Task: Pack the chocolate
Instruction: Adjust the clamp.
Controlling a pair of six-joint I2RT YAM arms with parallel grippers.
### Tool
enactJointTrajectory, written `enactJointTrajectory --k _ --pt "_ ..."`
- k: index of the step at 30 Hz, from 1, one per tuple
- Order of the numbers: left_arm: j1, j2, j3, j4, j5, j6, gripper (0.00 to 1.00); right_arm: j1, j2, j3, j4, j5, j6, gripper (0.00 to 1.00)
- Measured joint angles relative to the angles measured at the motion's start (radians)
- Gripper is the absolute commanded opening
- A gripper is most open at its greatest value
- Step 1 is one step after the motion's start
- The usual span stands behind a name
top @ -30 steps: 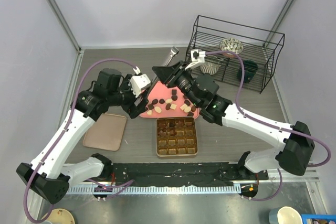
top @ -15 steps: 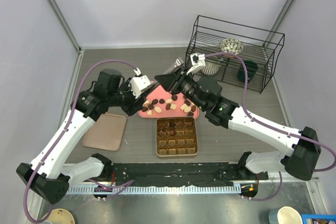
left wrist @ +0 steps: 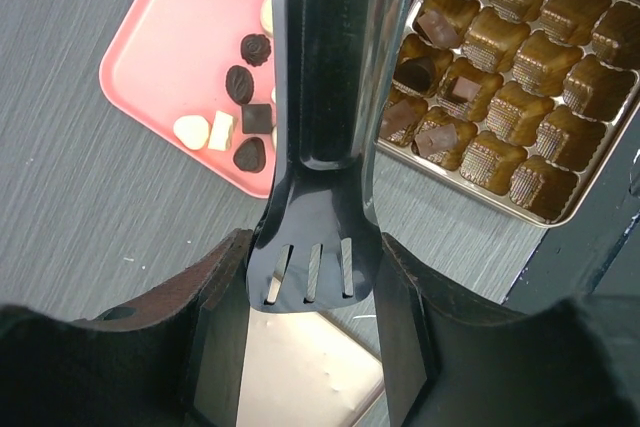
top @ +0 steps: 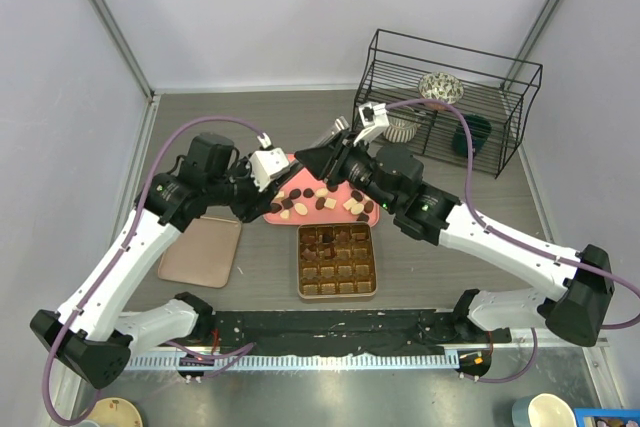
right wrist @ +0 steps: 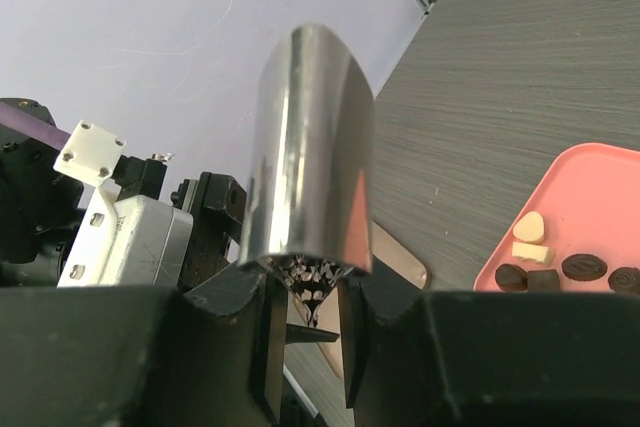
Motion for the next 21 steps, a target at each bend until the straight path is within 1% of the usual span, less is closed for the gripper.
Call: enactJointTrajectory --k 1,3,4,6,12,21 --pt "-0.001 0.0 0.0 -0.001 0.0 0.001 0.36 0.0 0.0 0.005 -0.01 -0.002 -0.001 0.34" --pt "-0.005 0.0 0.0 -0.007 -0.002 0.002 0.36 0.002 0.0 0.015 -0.029 -0.006 -0.006 0.38" --pt "-0.007 0.0 0.0 -0.013 -0.002 0.005 0.36 0.002 0.0 0.019 -0.038 -0.006 -0.012 0.43" --pt "-0.011 0.0 0.0 -0.024 -0.005 0.011 0.35 0.002 0.0 0.024 -0.05 -0.008 -0.018 0.45" --pt "-0.024 0.0 0.0 -0.049 -0.01 0.019 0.34 0.002 0.0 0.025 -0.063 -0.004 -0.024 0.49" --pt "-0.03 0.0 0.002 -0.053 -0.013 0.019 0.33 0.002 0.0 0.034 -0.083 -0.013 -0.028 0.5"
